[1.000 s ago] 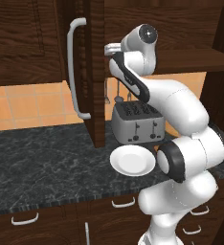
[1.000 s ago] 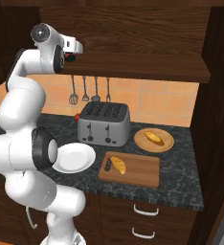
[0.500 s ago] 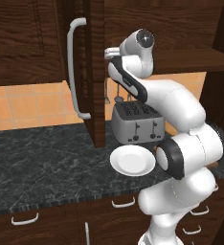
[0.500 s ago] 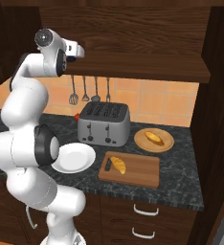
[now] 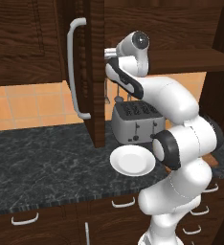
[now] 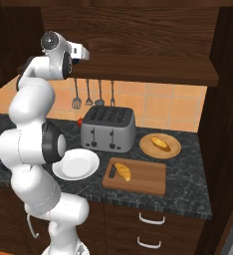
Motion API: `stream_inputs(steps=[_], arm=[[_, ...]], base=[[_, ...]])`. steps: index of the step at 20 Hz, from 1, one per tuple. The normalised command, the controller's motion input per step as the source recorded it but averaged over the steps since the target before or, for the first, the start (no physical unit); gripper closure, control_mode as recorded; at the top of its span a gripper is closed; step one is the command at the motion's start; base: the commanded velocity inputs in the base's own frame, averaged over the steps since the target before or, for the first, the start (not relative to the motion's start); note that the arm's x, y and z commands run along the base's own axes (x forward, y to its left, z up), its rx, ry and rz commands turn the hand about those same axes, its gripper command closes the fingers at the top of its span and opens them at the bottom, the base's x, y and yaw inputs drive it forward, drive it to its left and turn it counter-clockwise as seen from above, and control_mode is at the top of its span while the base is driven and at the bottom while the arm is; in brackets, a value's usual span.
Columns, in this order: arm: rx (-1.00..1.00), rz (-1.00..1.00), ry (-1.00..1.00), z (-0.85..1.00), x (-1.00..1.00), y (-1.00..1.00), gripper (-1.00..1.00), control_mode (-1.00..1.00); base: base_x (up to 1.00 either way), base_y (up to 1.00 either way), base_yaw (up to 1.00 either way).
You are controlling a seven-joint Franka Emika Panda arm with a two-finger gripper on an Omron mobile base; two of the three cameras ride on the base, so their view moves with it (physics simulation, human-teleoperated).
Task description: From the different types of pastries on the counter, select a croissant and place it on the cutting board. Then retrieve a jar of jam from the cabinet and place it alongside the croissant on the cutting board.
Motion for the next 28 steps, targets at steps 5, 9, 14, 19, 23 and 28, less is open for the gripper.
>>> stream_inputs(steps=[5, 9, 14, 19, 23, 28], arm=[[0.0, 0.0, 0.0, 0.0, 0.17, 0.0, -1.0, -1.0], [0.0, 0.0, 0.0, -0.04, 0.06, 0.0, -1.0, -1.0], [0.0, 0.0, 0.0, -0.12, 0.0, 0.05, 1.0, -1.0], [0.0, 0.0, 0.01, 0.0, 0.0, 0.0, 1.0, -1.0], [0.01, 0.0, 0.0, 0.12, -0.04, -0.01, 1.0, -1.0], [0.01, 0.0, -0.11, 0.69, -0.28, -0.01, 1.0, -1.0]], base=[[0.0, 0.0, 0.0], [0.0, 0.0, 0.0], [0.0, 0.0, 0.0], [0.0, 0.0, 0.0], [0.0, 0.0, 0.0], [0.0, 0.0, 0.0]])
